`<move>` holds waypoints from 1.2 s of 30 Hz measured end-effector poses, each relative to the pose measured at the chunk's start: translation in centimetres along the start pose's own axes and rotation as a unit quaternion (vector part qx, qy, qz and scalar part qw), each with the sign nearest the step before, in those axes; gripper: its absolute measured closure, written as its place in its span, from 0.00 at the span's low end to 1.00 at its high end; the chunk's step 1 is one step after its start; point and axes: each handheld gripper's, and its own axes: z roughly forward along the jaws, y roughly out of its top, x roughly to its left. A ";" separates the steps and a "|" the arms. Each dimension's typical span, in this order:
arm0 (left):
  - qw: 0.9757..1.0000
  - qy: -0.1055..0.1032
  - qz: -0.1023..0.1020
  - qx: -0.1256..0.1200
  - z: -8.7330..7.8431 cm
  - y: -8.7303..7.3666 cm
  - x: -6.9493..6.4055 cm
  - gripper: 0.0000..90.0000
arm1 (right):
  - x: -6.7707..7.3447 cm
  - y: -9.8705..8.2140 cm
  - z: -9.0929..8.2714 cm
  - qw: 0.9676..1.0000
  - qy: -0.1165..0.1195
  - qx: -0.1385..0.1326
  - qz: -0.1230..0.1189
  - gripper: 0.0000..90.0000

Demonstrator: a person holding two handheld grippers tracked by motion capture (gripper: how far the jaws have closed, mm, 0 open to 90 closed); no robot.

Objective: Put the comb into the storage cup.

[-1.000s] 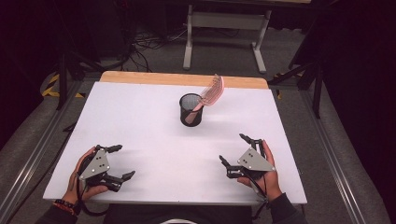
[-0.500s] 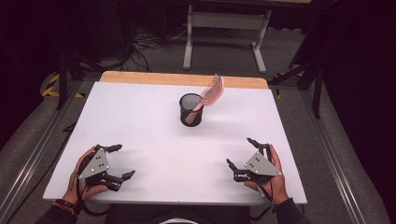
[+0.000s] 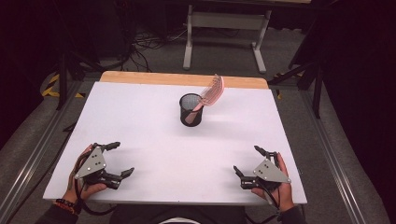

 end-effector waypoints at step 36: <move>1.000 -0.005 0.015 0.001 0.1 0.1 -0.2 0.04 | 0.3 0.5 -0.1 1.000 -0.011 -0.016 0.011 0.05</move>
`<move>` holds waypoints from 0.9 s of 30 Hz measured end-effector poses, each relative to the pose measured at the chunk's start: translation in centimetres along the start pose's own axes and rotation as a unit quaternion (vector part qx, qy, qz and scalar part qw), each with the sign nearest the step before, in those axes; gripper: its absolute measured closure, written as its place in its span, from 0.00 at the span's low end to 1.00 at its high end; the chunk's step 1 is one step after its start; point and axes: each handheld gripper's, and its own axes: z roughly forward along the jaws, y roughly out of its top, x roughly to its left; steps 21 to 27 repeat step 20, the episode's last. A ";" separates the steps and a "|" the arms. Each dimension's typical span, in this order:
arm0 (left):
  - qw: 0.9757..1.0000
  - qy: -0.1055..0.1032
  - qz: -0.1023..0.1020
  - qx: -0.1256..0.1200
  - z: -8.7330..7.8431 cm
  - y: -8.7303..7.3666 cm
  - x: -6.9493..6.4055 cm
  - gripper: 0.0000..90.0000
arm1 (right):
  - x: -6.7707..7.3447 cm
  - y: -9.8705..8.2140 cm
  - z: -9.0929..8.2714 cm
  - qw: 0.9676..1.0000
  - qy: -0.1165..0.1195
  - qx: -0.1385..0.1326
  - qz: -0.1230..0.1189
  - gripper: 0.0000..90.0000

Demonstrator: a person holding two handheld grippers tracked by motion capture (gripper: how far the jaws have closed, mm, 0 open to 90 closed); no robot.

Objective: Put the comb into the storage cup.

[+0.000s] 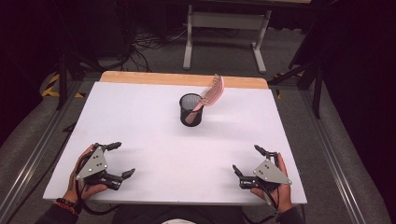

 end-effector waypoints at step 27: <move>1.000 -0.005 -0.008 0.007 0.4 -0.2 0.1 0.05 | 0.2 0.2 -0.1 1.000 0.002 -0.011 0.000 0.06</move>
